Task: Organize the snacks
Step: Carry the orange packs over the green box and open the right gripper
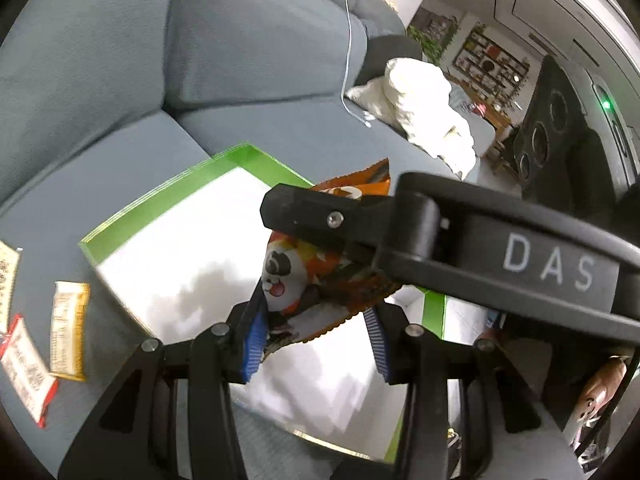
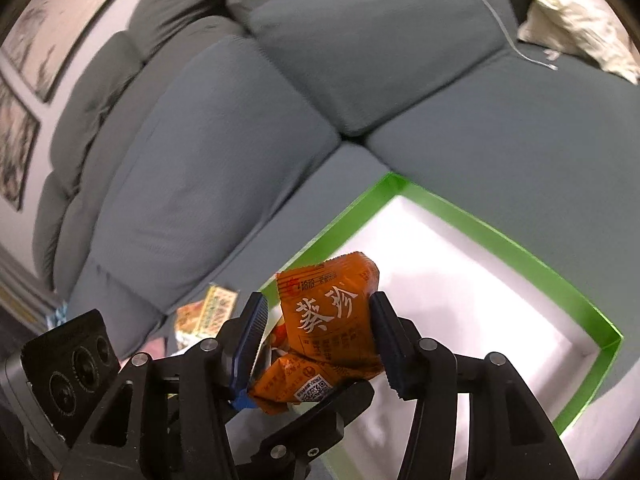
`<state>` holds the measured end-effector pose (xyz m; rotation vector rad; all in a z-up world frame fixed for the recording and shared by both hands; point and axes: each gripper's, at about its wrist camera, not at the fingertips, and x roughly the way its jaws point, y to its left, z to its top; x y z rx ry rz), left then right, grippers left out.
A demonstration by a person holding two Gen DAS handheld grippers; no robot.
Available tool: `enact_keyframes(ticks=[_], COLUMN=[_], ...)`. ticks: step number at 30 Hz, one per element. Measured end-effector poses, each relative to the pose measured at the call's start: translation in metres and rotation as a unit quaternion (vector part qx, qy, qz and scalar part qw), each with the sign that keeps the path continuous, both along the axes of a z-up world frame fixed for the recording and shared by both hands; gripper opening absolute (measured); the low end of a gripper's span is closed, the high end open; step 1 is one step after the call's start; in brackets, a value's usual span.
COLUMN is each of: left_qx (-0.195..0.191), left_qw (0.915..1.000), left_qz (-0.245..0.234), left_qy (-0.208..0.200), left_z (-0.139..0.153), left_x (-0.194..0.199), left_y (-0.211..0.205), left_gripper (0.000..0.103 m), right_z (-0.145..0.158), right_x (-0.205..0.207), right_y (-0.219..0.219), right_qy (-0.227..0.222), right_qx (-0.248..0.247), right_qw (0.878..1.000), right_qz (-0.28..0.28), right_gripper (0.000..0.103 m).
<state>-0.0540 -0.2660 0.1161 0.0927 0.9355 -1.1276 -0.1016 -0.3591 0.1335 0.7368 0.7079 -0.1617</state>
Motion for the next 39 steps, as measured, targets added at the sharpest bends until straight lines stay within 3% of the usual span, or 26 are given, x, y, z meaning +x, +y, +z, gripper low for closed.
enact_keyframes(ticks=[4,25,27,30,31,34,39], left_qx=[0.010,0.063,0.049,0.026,0.020,0.004,-0.019], left_qw=[0.9995,0.9955,0.9956,0.9964,0.9968,0.9975,0.9948], left_qz=[0.004,0.017,0.020,0.022,0.026,0.046,0.098], left_qy=[0.030,0.068,0.078,0.077,0.073,0.053,0.023], left_z=[-0.014,-0.033,-0.030,-0.020,-0.016,0.000,0.021], left_x=[0.009,0.024,0.026,0.026,0.025,0.023,0.024], left_y=[-0.015,-0.034,-0.029,-0.016,-0.010,0.013,0.067], left_gripper=[0.044,0.045,0.048,0.069,0.080,0.082,0.085], right_z=[-0.014,-0.042,-0.043,-0.042,-0.041,-0.033,-0.021], right_x=[0.006,0.009,0.006,0.000,-0.001,-0.007,-0.005], right_y=[-0.012,-0.035,-0.038,-0.043,-0.043,-0.040,-0.024], right_qy=[0.037,0.073,0.078,0.072,0.068,0.053,0.056], right_qx=[0.014,0.067,0.067,0.071,0.072,0.059,0.010], right_qw=[0.999,0.994,0.993,0.992,0.992,0.993,0.994], right_qz=[-0.022,-0.047,-0.060,-0.081,-0.083,-0.092,-0.090], right_gripper=[0.058,0.062,0.063,0.069,0.073,0.082,0.083])
